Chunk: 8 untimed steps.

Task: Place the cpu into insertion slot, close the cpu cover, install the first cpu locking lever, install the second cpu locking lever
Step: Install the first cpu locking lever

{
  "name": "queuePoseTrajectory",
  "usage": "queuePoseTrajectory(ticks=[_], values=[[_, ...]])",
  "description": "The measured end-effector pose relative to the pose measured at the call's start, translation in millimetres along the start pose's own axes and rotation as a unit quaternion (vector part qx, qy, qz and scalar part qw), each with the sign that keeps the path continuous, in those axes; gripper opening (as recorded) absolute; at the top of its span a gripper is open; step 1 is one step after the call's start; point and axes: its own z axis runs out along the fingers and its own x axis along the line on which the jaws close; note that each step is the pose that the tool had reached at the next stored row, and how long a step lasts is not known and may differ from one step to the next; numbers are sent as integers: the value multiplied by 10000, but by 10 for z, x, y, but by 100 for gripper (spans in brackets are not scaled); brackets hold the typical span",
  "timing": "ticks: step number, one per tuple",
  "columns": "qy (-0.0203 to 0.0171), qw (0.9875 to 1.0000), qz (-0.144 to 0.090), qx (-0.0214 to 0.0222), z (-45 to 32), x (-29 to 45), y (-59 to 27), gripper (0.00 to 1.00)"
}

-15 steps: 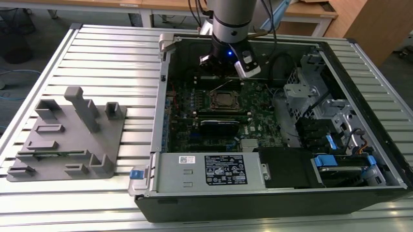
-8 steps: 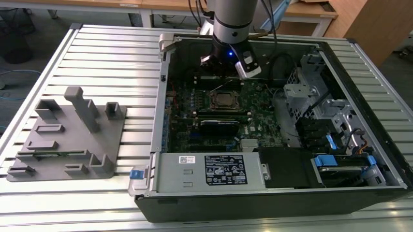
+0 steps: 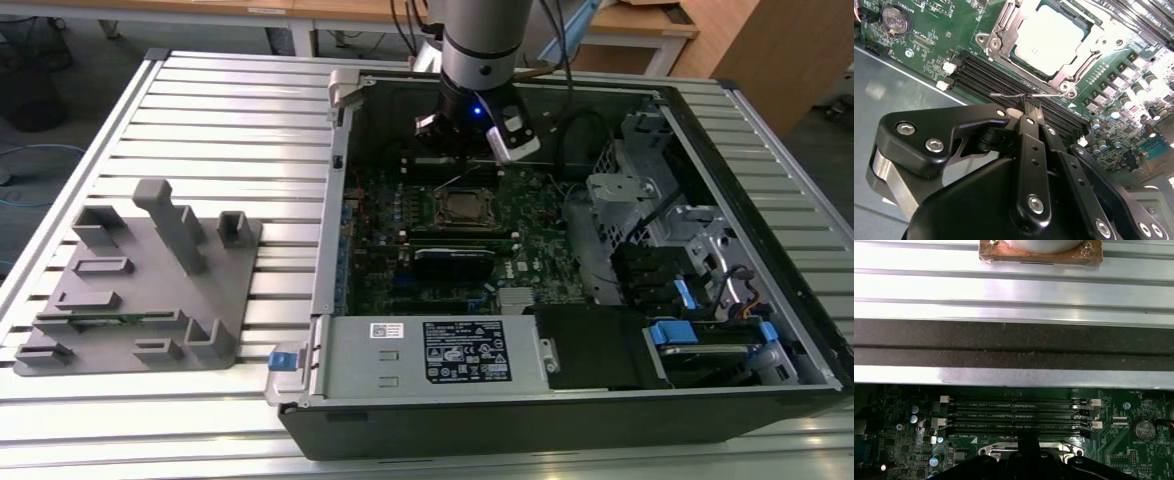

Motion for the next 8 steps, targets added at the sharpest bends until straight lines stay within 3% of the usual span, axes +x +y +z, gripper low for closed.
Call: queuePoseTrajectory(ticks=[8], values=[[0,10000,0,0,29,-4,5,11]])
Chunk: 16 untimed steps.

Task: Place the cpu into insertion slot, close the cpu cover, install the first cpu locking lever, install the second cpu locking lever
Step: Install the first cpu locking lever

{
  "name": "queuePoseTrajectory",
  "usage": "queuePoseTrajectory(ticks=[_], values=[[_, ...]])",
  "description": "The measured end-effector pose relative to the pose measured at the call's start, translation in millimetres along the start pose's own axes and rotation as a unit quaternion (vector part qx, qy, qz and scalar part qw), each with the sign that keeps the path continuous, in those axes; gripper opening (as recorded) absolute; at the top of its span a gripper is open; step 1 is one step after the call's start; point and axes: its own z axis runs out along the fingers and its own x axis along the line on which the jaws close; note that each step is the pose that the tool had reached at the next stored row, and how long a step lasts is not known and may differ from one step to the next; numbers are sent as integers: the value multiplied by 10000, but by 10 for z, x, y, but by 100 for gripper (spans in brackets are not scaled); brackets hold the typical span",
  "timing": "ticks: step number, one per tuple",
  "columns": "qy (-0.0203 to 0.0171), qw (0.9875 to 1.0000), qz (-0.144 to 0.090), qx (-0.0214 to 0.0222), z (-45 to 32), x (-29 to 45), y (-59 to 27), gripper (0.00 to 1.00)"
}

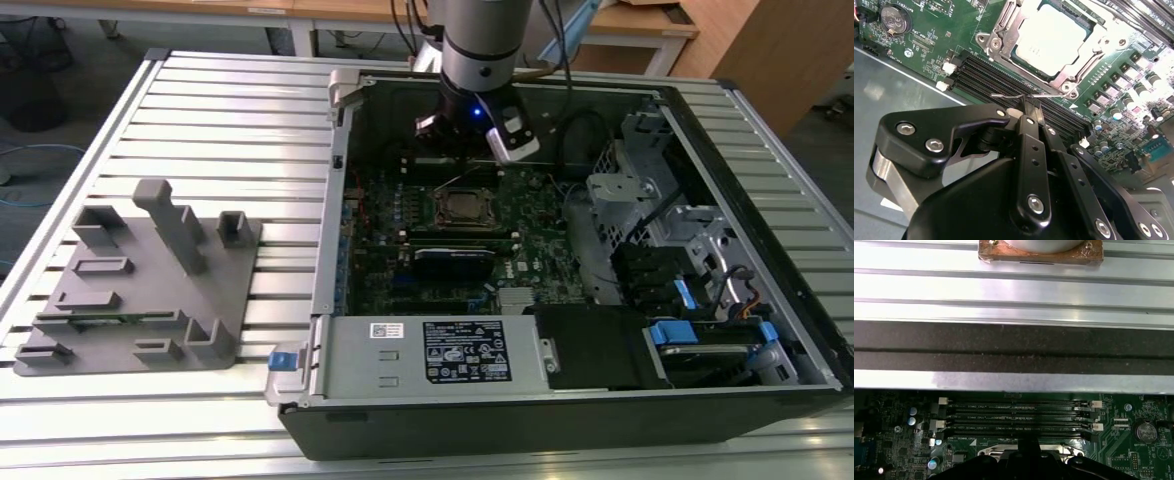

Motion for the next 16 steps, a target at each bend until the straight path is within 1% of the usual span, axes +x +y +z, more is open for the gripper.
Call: queuePoseTrajectory(ticks=[9,12,16], values=[[0,10000,0,1,22,-38,-5,11],[0,10000,0,0,25,-40,-5,11],[0,10000,0,0,61,-39,-12,11]])
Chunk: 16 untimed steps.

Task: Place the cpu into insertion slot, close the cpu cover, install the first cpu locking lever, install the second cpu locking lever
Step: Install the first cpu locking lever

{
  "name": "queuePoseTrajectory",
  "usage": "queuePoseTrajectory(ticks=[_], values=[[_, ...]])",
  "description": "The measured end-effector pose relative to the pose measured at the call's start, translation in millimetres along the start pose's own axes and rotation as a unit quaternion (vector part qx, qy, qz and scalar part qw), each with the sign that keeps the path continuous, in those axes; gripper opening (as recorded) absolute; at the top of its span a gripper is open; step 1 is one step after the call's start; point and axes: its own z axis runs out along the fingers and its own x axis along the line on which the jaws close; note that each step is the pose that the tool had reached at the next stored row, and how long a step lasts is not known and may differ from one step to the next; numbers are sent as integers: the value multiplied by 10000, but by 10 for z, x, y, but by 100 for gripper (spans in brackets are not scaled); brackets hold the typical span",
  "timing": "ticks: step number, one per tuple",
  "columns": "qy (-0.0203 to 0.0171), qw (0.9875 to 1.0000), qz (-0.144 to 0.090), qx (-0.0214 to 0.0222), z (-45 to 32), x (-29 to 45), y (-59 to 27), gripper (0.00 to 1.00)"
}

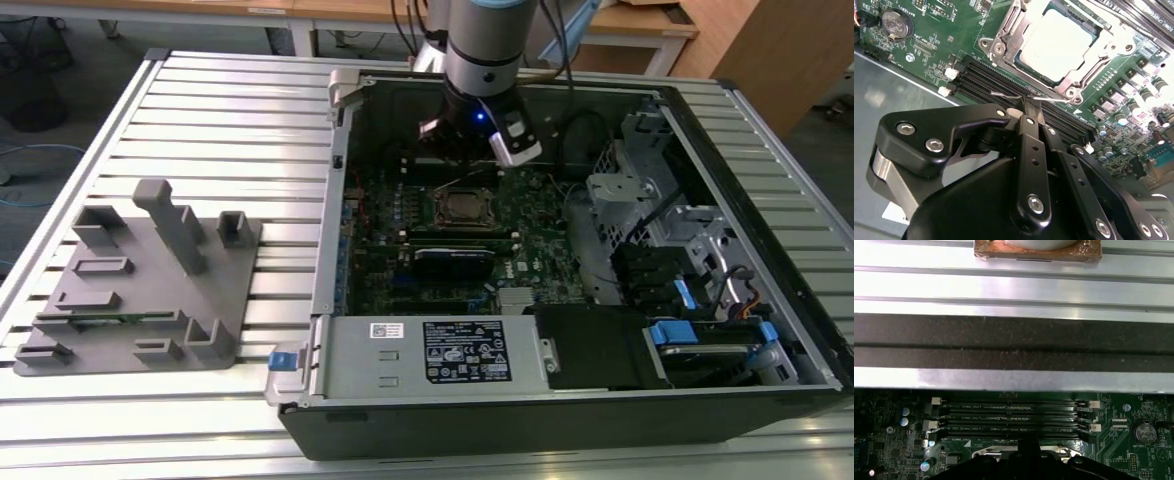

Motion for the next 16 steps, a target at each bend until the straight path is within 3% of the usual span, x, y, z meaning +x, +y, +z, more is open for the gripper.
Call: queuePoseTrajectory(ticks=[16], values=[[1,10000,0,4,52,-11,-11,11]])
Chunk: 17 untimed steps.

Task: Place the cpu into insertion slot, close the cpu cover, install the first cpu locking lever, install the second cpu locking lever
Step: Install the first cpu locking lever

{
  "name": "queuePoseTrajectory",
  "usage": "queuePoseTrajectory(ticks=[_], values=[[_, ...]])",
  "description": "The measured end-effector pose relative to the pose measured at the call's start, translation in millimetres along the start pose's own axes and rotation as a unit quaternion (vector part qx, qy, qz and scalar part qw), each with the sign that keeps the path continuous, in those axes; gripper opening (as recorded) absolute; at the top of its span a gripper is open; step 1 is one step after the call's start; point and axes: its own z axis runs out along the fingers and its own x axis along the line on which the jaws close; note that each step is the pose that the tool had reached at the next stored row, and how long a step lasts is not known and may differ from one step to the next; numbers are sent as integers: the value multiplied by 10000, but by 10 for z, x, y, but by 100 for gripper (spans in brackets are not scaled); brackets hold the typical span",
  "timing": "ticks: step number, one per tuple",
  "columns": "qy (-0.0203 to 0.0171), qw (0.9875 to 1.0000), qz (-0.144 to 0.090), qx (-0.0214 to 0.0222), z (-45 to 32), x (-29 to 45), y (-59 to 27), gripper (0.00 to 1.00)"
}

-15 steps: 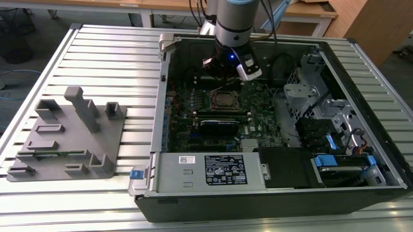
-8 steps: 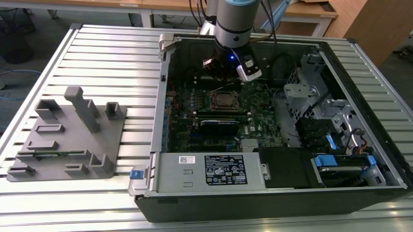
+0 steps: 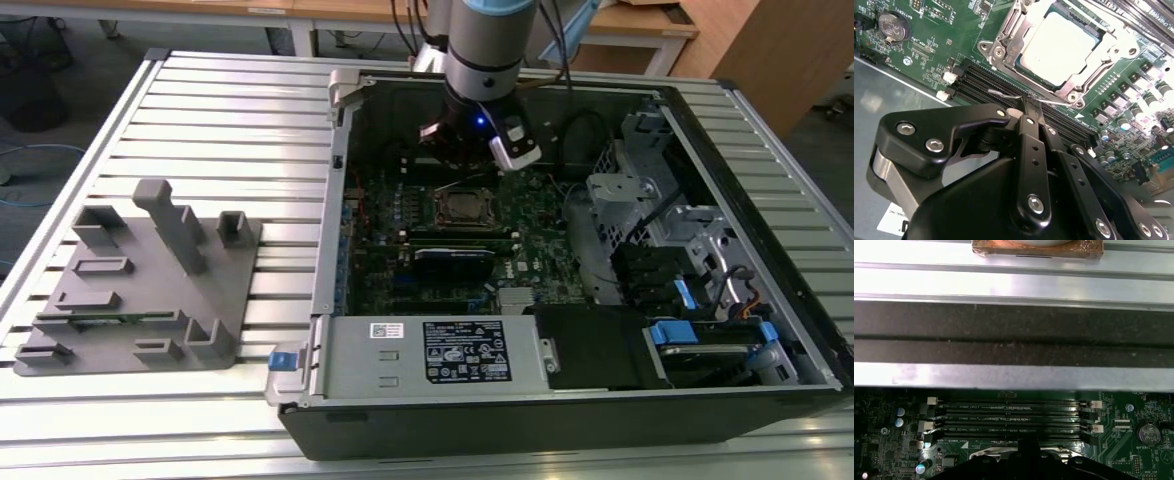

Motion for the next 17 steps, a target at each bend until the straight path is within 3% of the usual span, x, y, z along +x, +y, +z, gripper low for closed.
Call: queuePoseTrajectory(ticks=[10,17], values=[[0,10000,0,6,37,-71,-7,11],[0,10000,-1,35,75,-83,-2,11]])
